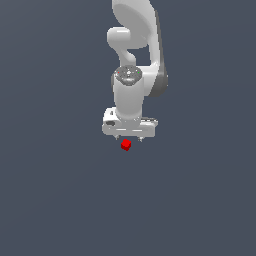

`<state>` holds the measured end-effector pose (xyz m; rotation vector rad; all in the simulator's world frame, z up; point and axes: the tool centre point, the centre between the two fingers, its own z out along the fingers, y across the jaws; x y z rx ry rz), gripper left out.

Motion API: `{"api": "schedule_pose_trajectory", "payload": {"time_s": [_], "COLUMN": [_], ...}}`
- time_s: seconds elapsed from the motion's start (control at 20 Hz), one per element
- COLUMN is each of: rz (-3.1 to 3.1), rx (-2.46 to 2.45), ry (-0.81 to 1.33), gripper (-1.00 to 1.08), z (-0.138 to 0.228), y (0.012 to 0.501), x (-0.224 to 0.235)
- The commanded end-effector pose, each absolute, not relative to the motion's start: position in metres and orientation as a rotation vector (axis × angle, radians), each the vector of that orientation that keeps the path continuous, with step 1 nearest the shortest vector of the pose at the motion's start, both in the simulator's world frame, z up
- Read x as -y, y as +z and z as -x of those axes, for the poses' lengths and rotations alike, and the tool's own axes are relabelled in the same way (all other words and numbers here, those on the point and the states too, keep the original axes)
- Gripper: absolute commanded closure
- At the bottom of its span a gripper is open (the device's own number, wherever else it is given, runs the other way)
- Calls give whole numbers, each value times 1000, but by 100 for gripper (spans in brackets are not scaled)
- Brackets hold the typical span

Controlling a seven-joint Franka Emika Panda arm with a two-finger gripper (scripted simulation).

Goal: Pick up the red cube and move it to a goal position.

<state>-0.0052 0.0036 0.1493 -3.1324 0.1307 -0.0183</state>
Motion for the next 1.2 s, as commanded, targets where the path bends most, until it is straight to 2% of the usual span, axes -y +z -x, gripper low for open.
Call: {"api": "schedule_pose_trajectory", "payload": {"time_s": [0.0, 0.65, 1.15], "rz": [3130, 3062, 3021], "rx": [-206, -711, -867], "ry": [-16, -5, -1], "gripper": [-92, -92, -92], "z": [10, 41, 51], "y": [136, 49, 20], "x": [-1, 10, 11]}}
